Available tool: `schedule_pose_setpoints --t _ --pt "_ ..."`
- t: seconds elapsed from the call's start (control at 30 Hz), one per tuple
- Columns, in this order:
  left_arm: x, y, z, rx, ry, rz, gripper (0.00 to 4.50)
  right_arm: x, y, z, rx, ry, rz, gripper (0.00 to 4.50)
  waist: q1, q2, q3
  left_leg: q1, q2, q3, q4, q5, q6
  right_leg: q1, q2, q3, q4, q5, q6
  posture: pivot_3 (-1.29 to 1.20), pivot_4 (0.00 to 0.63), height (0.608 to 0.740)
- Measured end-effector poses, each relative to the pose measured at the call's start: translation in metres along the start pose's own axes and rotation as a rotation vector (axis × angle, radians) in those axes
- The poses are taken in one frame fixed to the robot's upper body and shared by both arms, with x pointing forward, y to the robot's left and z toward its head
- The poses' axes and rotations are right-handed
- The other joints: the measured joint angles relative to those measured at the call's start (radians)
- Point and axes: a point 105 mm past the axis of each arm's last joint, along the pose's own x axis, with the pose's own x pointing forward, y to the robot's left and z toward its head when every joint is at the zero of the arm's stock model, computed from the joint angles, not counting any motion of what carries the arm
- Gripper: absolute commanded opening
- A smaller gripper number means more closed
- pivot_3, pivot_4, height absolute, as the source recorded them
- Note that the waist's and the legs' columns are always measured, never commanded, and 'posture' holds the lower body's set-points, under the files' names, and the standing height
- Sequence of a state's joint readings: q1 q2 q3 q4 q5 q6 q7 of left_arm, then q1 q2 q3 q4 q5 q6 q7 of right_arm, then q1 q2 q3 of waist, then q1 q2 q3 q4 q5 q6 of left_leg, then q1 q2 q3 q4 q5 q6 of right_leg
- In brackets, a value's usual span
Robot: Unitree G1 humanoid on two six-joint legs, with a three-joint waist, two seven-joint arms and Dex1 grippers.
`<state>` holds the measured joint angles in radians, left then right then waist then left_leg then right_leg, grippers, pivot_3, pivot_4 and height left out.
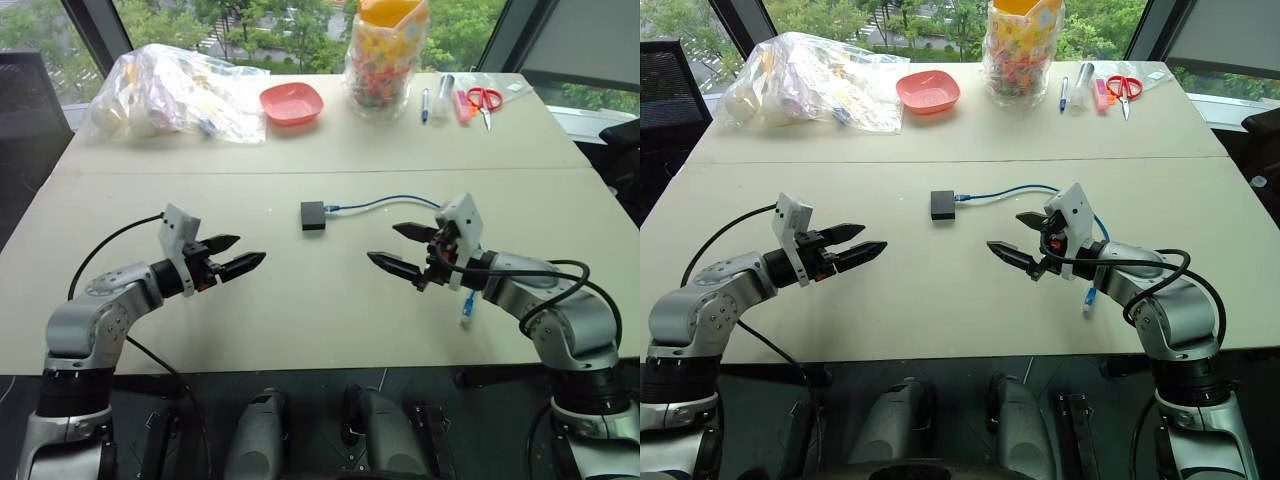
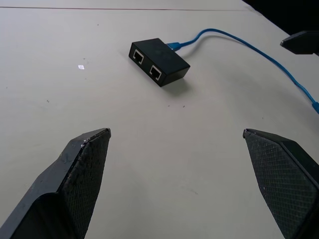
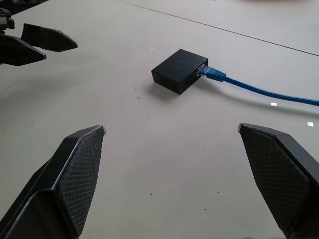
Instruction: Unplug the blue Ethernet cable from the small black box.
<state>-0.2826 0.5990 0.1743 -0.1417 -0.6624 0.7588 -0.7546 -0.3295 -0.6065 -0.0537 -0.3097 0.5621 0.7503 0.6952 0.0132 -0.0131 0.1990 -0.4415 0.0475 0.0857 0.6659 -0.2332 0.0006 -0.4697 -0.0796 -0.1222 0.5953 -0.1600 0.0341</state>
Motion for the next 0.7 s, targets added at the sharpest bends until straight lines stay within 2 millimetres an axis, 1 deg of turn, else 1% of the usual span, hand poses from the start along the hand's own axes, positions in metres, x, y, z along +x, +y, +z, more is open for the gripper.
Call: schedule_pose_setpoints --t 0.33,0.5,0.6,0.67,0.7 --pt "0.003 -0.002 0.003 -0.012 -0.02 -0.008 4.43 0.001 0.0 0.001 -0.002 -0.004 -0.004 4.5 0.0 0.0 0.0 0.0 0.0 0.0 0.0 0.0 0.0 0.0 0.0 0.0 0.001 0.0 0.0 0.0 0.15 0.74" --pt "0.005 0.0 0.008 0.01 -0.027 -0.001 4.43 0.002 0.0 0.002 -0.012 -0.017 -0.008 4.5 0.0 0.0 0.0 0.0 0.0 0.0 0.001 0.0 0.0 0.0 0.0 0.0 0.001 0.0 0.0 0.0 0.15 0.74" --pt "0.003 0.013 0.009 0.043 -0.009 0.036 4.43 0.011 -0.005 0.01 -0.047 -0.048 -0.008 4.5 -0.002 0.0 0.0 0.001 -0.001 0.001 0.001 0.0 0.0 0.001 0.001 0.0 0.001 0.001 -0.001 0.0 0.15 0.74" --pt "0.004 0.023 0.018 0.079 -0.001 0.047 4.43 0.023 -0.012 0.017 -0.082 -0.055 0.003 4.5 -0.002 0.0 0.0 0.001 -0.001 0.001 0.002 0.001 0.0 0.0 0.002 0.0 0.001 0.002 -0.003 0.0 0.15 0.74" --pt "0.003 0.027 0.023 0.099 0.009 0.039 4.43 0.032 -0.015 0.022 -0.103 -0.061 0.018 4.5 -0.004 0.0 0.0 0.002 -0.001 0.001 0.002 0.001 -0.001 0.001 0.002 0.0 0.002 0.002 -0.003 0.0 0.15 0.74"
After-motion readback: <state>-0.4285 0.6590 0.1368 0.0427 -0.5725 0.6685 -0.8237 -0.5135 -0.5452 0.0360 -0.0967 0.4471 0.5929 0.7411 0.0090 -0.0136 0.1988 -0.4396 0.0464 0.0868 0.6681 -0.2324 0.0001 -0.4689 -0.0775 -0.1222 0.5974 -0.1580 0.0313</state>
